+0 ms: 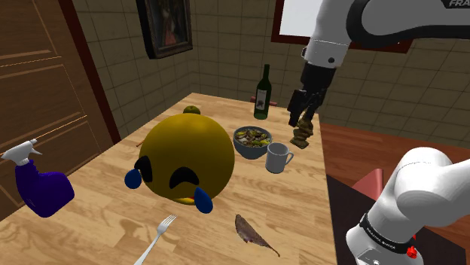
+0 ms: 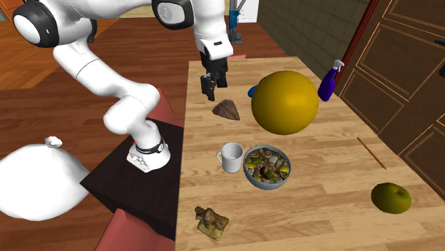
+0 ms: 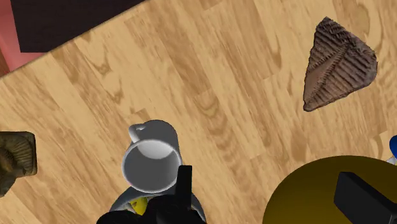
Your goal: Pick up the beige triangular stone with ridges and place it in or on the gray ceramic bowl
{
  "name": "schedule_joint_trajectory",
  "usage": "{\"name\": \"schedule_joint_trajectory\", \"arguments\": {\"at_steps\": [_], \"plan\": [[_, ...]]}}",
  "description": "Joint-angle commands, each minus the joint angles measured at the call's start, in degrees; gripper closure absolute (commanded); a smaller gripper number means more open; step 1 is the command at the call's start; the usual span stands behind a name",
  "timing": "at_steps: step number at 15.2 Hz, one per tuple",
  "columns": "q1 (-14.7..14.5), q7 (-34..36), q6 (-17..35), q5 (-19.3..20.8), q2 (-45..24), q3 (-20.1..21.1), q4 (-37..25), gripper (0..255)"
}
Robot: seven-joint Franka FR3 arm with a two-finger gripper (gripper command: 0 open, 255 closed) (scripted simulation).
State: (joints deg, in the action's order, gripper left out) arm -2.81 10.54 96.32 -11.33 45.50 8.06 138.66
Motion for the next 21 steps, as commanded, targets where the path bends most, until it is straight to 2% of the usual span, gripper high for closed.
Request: {"name": "schedule_joint_trajectory", "arguments": {"at_steps": [1,8,16,21], "plan": [[-1.0,0.8,3.0,-1.4,-0.8,1.8,1.9,0],[-4.8,4.3,13.5,-6.6,-5.6,9.2,6.4,0],[-8.1,8.6,26.5,-10.9,-15.9,18.5,7.5,0],[-8.2,8.7,30.5,-11.5,-18.2,19.8,9.1,0]]}}
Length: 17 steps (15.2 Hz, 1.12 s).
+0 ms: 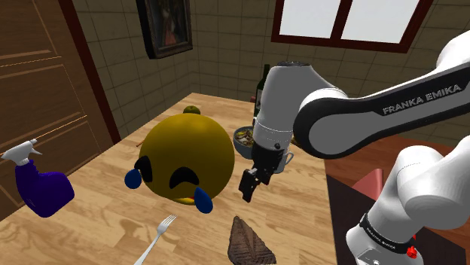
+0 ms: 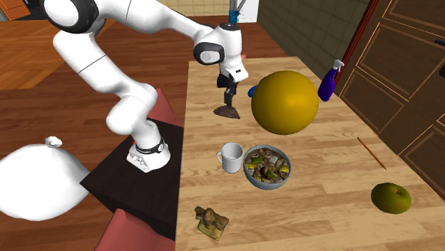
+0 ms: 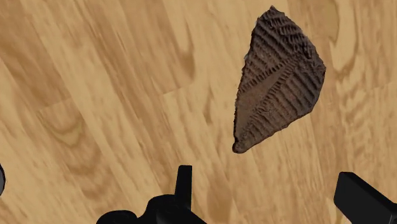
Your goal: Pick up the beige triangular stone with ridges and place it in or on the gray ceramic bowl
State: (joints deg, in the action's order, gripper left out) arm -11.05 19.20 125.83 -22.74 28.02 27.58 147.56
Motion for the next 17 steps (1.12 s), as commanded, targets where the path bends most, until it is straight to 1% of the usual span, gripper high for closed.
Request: {"name": "schedule_joint_trajectory", "arguments": {"at_steps": [1,3,11,12,17], "plan": [[0.0,0.0,1.9,-0.2,-1.2,0.6,0.6,0],[0.1,0.1,4.4,-0.4,-2.7,1.3,1.5,0],[0.1,0.1,4.3,-0.4,-2.7,1.3,1.5,0],[0.1,0.1,4.3,-0.4,-2.7,1.3,1.5,255],[0.1,0.1,4.3,-0.4,-2.7,1.3,1.5,255]]}}
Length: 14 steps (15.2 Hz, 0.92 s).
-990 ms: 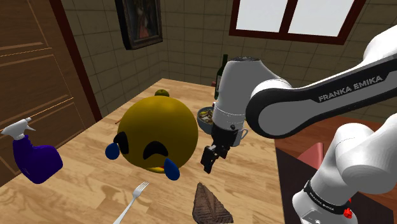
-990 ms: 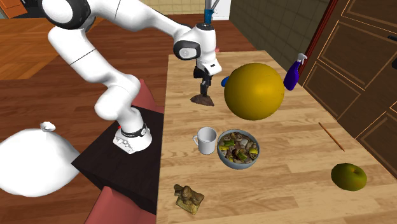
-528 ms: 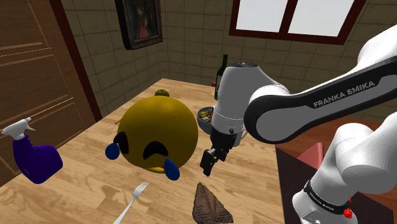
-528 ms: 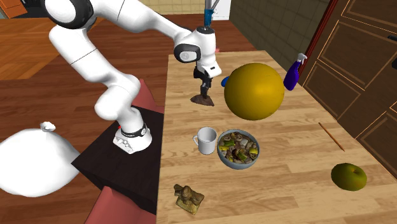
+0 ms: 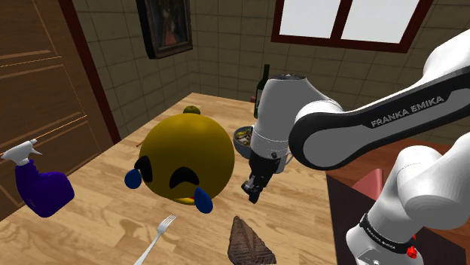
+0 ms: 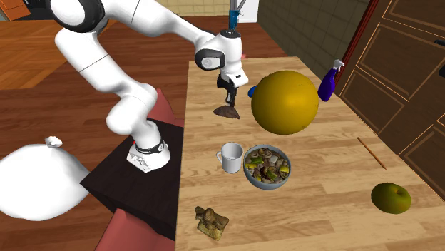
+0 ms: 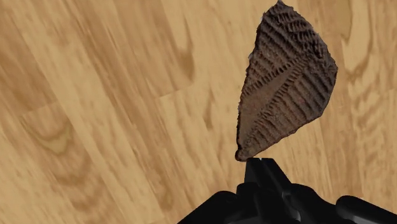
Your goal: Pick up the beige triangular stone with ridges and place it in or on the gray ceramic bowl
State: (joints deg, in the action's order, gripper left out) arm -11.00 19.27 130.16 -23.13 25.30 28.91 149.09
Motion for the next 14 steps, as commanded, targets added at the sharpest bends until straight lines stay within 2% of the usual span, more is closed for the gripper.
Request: {"name": "schedule_joint_trajectory", "arguments": {"at_steps": [1,4,5,8,10,11,12,14], "plan": [[0.0,0.0,0.0,0.0,0.0,0.0,0.0,255],[0.0,0.0,0.0,0.0,0.0,0.0,0.0,255],[0.0,0.0,0.0,0.0,0.0,0.0,0.0,0],[4.6,21.9,6.8,3.6,-3.5,10.9,0.6,0],[10.3,38.4,10.2,9.1,-7.5,19.6,-0.7,0],[14.2,47.5,11.3,13.3,-10.2,24.5,-1.7,0],[16.9,53.3,11.8,16.3,-12.0,27.7,-2.5,0],[18.5,55.0,13.7,18.6,-14.0,29.1,-2.1,0]]}}
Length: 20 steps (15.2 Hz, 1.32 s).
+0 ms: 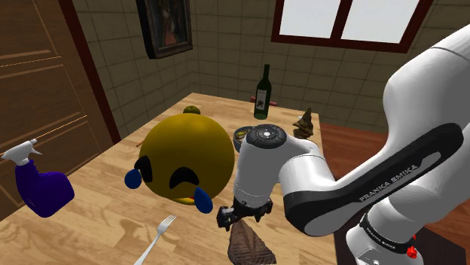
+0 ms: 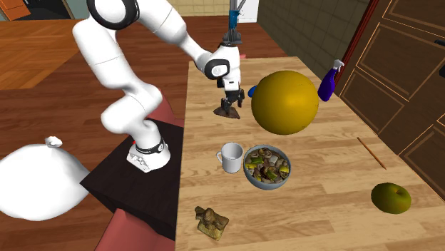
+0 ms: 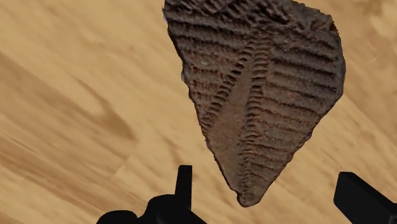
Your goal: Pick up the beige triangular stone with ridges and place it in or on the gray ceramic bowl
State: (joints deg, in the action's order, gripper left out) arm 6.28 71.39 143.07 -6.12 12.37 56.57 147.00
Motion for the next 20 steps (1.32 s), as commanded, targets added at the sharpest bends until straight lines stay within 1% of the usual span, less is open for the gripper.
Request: {"name": "schedule_joint_trajectory", "arguments": {"at_steps": [1,3,5,6,13,14,20], "plan": [[2.1,3.8,1.7,3.0,-2.1,2.2,0.1,0],[4.1,6.3,3.5,6.3,-4.5,3.8,0.4,0],[6.2,9.4,5.2,10.7,-7.3,5.3,0.6,0],[6.8,10.5,5.6,12.2,-8.2,5.7,0.6,0],[6.7,10.5,5.6,12.2,-8.2,5.6,0.6,0],[6.7,10.5,5.6,12.2,-8.2,5.6,0.6,255],[6.7,10.4,5.6,12.2,-8.1,5.5,0.6,255]]}}
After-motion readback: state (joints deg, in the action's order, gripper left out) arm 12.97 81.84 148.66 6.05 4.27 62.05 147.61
